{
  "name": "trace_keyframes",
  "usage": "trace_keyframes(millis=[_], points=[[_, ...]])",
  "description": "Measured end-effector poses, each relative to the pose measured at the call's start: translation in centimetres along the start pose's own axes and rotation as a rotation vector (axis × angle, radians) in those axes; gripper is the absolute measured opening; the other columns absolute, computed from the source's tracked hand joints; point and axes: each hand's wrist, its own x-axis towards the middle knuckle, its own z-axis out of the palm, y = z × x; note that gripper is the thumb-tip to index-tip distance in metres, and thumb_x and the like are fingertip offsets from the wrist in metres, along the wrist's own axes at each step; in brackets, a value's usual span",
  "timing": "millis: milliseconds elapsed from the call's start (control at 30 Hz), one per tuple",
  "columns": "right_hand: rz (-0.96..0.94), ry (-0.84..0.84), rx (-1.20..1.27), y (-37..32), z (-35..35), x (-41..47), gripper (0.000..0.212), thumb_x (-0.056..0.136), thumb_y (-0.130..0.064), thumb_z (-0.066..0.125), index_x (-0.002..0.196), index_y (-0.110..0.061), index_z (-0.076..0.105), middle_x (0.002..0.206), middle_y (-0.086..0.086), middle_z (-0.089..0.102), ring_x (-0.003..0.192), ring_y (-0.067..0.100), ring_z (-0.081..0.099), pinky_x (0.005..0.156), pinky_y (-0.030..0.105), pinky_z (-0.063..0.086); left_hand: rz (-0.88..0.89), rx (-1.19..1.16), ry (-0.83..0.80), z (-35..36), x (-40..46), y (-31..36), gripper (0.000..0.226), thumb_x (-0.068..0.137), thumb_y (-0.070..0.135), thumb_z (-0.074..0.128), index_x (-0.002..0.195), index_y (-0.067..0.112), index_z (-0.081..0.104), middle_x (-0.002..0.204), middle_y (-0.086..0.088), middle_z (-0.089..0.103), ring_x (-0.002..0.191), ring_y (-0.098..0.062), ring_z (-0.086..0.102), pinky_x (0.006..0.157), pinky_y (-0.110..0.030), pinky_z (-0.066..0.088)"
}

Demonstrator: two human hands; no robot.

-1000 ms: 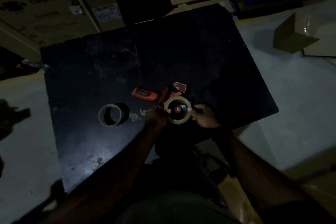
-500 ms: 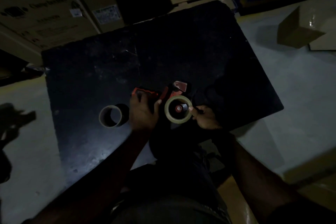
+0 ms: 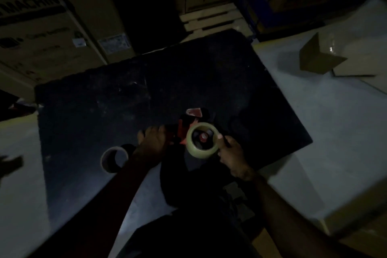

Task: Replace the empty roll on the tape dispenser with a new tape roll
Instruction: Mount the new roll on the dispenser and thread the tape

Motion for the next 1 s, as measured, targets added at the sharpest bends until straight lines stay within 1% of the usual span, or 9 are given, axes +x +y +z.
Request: trace_keyframes(millis=[167, 233, 267, 333, 400, 467, 633, 800, 1000], points=[[-0.393, 0.289, -0.192, -8.8, -3.9, -1.3, 0.059, 0.097, -0.058, 0.058, 0.139, -0.016, 0.058, 0.134, 0.015, 0.061, 0.117, 0.031, 0.064, 0.096, 0.041, 0.053, -0.053, -0.115, 0.175, -5.6, -0.4, 1.8, 0.036, 0.081, 0.033, 0.043, 0.091, 0.008, 0.067, 0.084, -0.011, 0.065, 0.079, -0.031, 0.064, 0.087, -0.054, 0.047], [-0.531, 0.237, -0.204, -12.7, -5.2, -1.5, 0.058, 0.097, -0.059, 0.059, 0.137, -0.017, 0.06, 0.13, 0.013, 0.06, 0.115, 0.029, 0.063, 0.095, 0.041, 0.053, 0.008, -0.098, 0.223, -6.6, -0.4, 1.7, 0.017, 0.076, 0.019, 0.061, 0.092, 0.013, 0.065, 0.085, -0.007, 0.064, 0.079, -0.029, 0.063, 0.088, -0.05, 0.045], [-0.585, 0.201, -0.233, -14.2, -5.8, -1.3, 0.061, 0.093, -0.063, 0.061, 0.135, -0.019, 0.062, 0.127, 0.012, 0.062, 0.114, 0.029, 0.063, 0.096, 0.043, 0.054, 0.014, -0.115, 0.207, -7.0, -0.4, 1.6, 0.023, 0.072, 0.014, 0.071, 0.094, 0.015, 0.063, 0.088, -0.004, 0.064, 0.081, -0.028, 0.062, 0.09, -0.048, 0.04], [-0.644, 0.059, -0.393, -16.7, -6.9, -0.9, 0.069, 0.083, -0.073, 0.062, 0.134, -0.026, 0.064, 0.122, 0.005, 0.066, 0.113, 0.025, 0.064, 0.096, 0.042, 0.055, 0.006, -0.112, 0.2, -7.7, -0.4, 1.6, 0.034, 0.071, 0.02, 0.083, 0.098, 0.021, 0.062, 0.092, 0.001, 0.062, 0.085, -0.023, 0.06, 0.091, -0.043, 0.028], [-0.57, -0.206, -0.503, -18.7, -8.0, -0.5, 0.067, 0.083, -0.068, 0.071, 0.136, -0.027, 0.064, 0.116, -0.002, 0.07, 0.107, 0.016, 0.067, 0.096, 0.038, 0.055, -0.013, -0.092, 0.197, -8.7, -0.4, 1.6, 0.038, 0.07, 0.031, 0.086, 0.1, 0.023, 0.064, 0.094, 0.003, 0.064, 0.086, -0.021, 0.061, 0.089, -0.04, 0.024], [-0.492, -0.422, -0.538, -19.9, -9.1, -0.1, 0.062, 0.085, -0.055, 0.078, 0.136, -0.021, 0.066, 0.109, -0.005, 0.074, 0.103, 0.01, 0.07, 0.097, 0.03, 0.053, -0.008, -0.108, 0.188, -9.7, -0.6, 1.8, 0.041, 0.072, 0.033, 0.086, 0.105, 0.022, 0.064, 0.101, 0.002, 0.065, 0.093, -0.023, 0.062, 0.094, -0.041, 0.024], [-0.477, -0.516, -0.548, -20.6, -9.7, 0.1, 0.056, 0.085, -0.05, 0.079, 0.129, -0.016, 0.073, 0.121, -0.002, 0.077, 0.117, 0.012, 0.07, 0.103, 0.027, 0.051, -0.057, -0.191, 0.162, -11.8, -1.5, 2.8, 0.04, 0.091, 0.038, 0.071, 0.125, 0.022, 0.06, 0.122, 0.001, 0.06, 0.116, -0.024, 0.054, 0.106, -0.044, 0.022], [-0.493, -0.614, -0.458, -20.6, -10.1, -0.8, 0.034, 0.089, -0.037, 0.08, 0.108, -0.008, 0.081, 0.11, 0.006, 0.082, 0.113, 0.019, 0.074, 0.1, 0.026, 0.054, -0.081, -0.247, 0.1, -13.7, -2.9, 3.9, 0.04, 0.095, 0.049, 0.062, 0.121, 0.021, 0.054, 0.124, 0.001, 0.059, 0.119, -0.022, 0.051, 0.109, -0.042, 0.021], [-0.567, -0.616, -0.363, -19.2, -10.8, -1.4, 0.04, 0.081, -0.032, 0.088, 0.109, -0.005, 0.079, 0.102, 0.012, 0.082, 0.104, 0.026, 0.078, 0.102, 0.037, 0.058, -0.128, -0.466, -0.087, -16.4, -3.8, 5.2, 0.018, 0.096, 0.051, 0.044, 0.106, 0.037, 0.049, 0.12, 0.012, 0.064, 0.125, -0.015, 0.051, 0.117, -0.05, 0.014]])
